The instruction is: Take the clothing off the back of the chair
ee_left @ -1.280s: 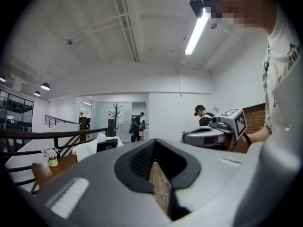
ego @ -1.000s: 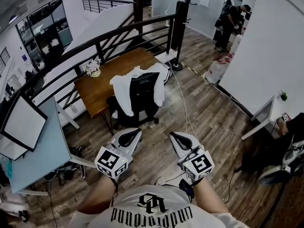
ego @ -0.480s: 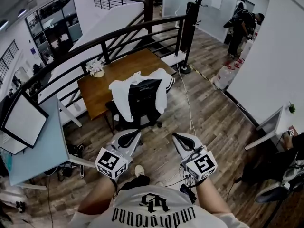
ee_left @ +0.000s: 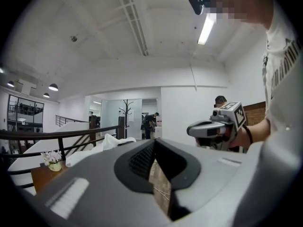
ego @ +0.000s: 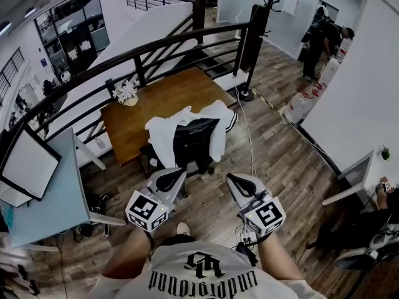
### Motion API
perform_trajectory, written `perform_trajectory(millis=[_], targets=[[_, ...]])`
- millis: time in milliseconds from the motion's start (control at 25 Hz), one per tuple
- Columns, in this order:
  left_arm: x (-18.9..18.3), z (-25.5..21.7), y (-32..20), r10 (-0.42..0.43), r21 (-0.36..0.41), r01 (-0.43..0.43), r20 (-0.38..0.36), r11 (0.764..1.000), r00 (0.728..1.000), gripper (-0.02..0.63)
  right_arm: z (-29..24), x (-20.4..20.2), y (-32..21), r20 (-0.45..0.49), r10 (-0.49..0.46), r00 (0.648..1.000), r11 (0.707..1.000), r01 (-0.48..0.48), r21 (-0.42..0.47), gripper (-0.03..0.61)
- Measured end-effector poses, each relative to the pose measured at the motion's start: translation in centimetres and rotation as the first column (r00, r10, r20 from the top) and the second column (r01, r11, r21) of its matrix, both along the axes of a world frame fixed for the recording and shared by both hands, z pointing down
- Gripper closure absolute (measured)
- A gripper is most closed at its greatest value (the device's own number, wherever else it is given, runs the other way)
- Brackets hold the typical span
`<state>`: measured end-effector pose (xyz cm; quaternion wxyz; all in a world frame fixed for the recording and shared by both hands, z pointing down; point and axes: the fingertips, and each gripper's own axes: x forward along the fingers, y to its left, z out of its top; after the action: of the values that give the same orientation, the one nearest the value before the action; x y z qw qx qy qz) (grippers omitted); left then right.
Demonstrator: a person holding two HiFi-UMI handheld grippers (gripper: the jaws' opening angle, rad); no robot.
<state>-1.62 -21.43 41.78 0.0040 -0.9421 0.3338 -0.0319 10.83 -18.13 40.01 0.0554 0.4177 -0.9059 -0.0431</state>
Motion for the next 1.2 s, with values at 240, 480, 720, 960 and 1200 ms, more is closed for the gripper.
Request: perform_trajectory(millis=[240, 480, 720, 960, 1200], targets=[[-2.3, -1.1, -5.7, 0.009, 0.020, -0.009, 0.005, 1.000, 1.000, 0.563, -0.9, -2.6, -5.6, -0.011, -0.006, 1.000, 1.000, 0.006, 0.019, 0.575], [-3.6, -1.1, -9.6, 0.070, 0.010, -0.071, 0.058, 0.997, 0.996, 0.561, -1.6, -5.3, -9.9, -0.016, 0.003, 1.000, 1.000, -0.003, 0.026, 0.574], [-4.7, -1.7, -12.7, 0.096, 0.028, -0.098, 0.082, 0.995, 0.992, 0.561, -1.0, -6.9, -12.9, -0.023, 0.012, 1.000, 1.000, -0.012, 0.011, 0.574], [-4.7, -0.6, -15.0, 0.098, 0.009, -0.100, 0.107, 0.995, 0.989, 0.560, -0.2, -6.7, -15.8, -0.031, -0.008, 0.999, 1.000, 0.008, -0.005, 0.571], [-3.8, 0.2, -17.6, 0.074, -0.014, -0.072, 0.160, 0.997, 0.984, 0.485, 0.1, -6.2, -19.1, -0.068, -0.074, 0.995, 0.997, 0.073, -0.027, 0.535]])
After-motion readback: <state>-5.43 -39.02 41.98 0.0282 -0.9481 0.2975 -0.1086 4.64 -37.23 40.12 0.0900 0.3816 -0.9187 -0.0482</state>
